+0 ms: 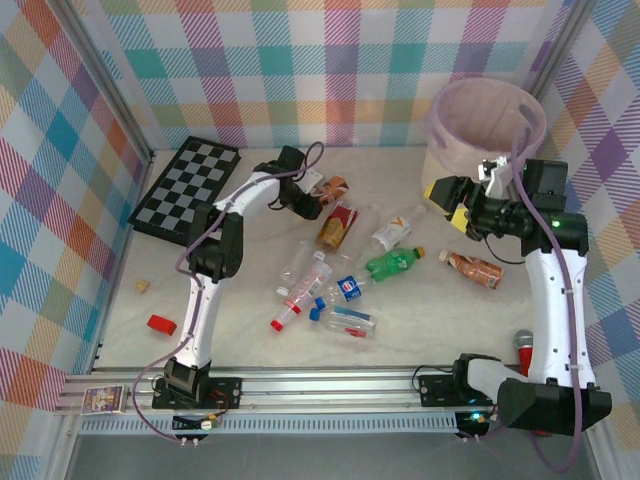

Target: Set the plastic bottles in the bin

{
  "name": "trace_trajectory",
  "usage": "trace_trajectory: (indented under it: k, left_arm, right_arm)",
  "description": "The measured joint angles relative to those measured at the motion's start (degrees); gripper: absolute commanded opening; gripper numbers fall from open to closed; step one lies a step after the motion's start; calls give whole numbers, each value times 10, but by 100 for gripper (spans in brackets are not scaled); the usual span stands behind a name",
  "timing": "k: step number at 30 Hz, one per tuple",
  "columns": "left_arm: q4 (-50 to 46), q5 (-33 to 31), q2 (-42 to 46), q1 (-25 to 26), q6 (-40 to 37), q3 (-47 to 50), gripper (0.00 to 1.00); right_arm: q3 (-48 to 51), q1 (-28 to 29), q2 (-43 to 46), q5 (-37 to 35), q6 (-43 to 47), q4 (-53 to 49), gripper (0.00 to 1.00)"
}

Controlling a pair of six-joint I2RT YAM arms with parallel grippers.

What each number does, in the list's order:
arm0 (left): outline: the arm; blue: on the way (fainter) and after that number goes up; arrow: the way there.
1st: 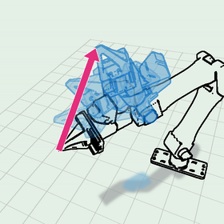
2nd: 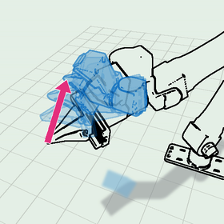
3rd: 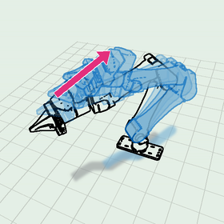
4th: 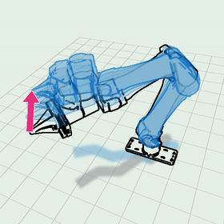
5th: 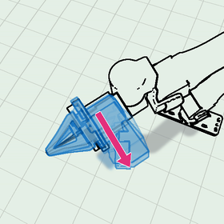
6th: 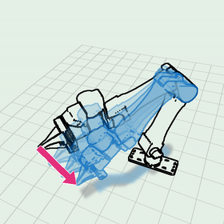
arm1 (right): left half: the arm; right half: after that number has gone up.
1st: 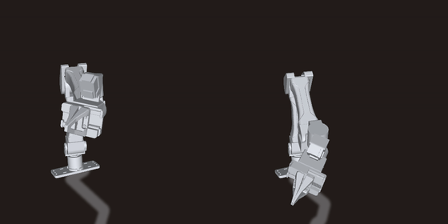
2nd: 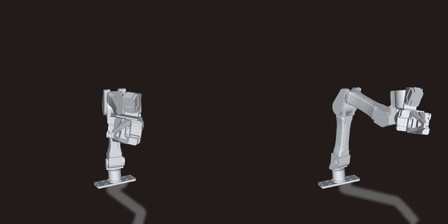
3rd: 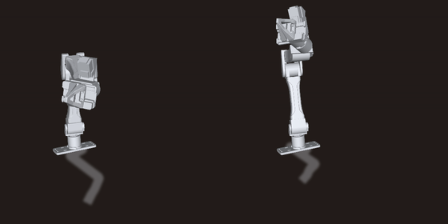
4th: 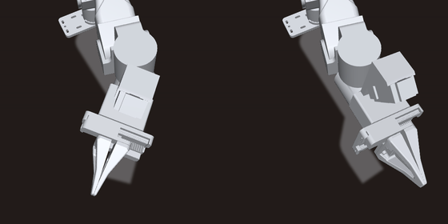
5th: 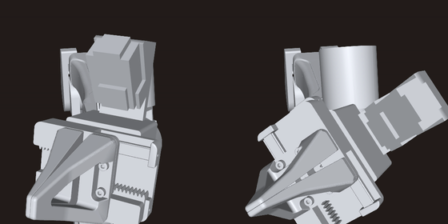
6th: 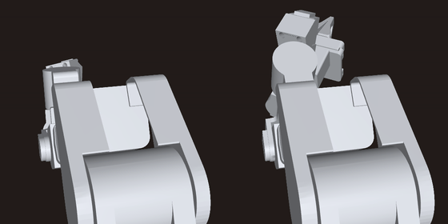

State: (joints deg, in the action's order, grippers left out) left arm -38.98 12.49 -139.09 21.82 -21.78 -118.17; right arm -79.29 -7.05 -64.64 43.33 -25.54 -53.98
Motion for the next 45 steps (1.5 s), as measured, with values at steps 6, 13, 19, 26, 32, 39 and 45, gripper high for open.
trace_trajectory:
  k: [6, 13, 19, 26, 32, 39, 45]
  left_arm:
    - [-16, -21, -7, 10, -7, -20, 30]
    - [-5, -35, 3, 10, -2, -2, 25]
    - [10, -35, 80, 10, 29, 90, 26]
    - [64, 26, 247, 9, 129, 214, 27]
    - [136, 132, 357, 13, 242, 319, 27]
    - [234, 211, 415, 44, 368, 456, 27]
    - [271, 216, 448, 70, 423, 502, 27]
  right_arm:
    - [34, 0, 10, 0, -10, 13, 100]
    - [80, 4, 24, -2, -51, 57, 99]
    - [102, 61, 15, -35, -112, 140, 100]
    - [56, 181, -97, -87, -136, 211, 100]
    - [-4, 252, -219, -97, -141, 270, 100]
    - [-41, 289, -316, -106, -141, 318, 100]
    - [-45, 290, -355, -127, -131, 306, 99]
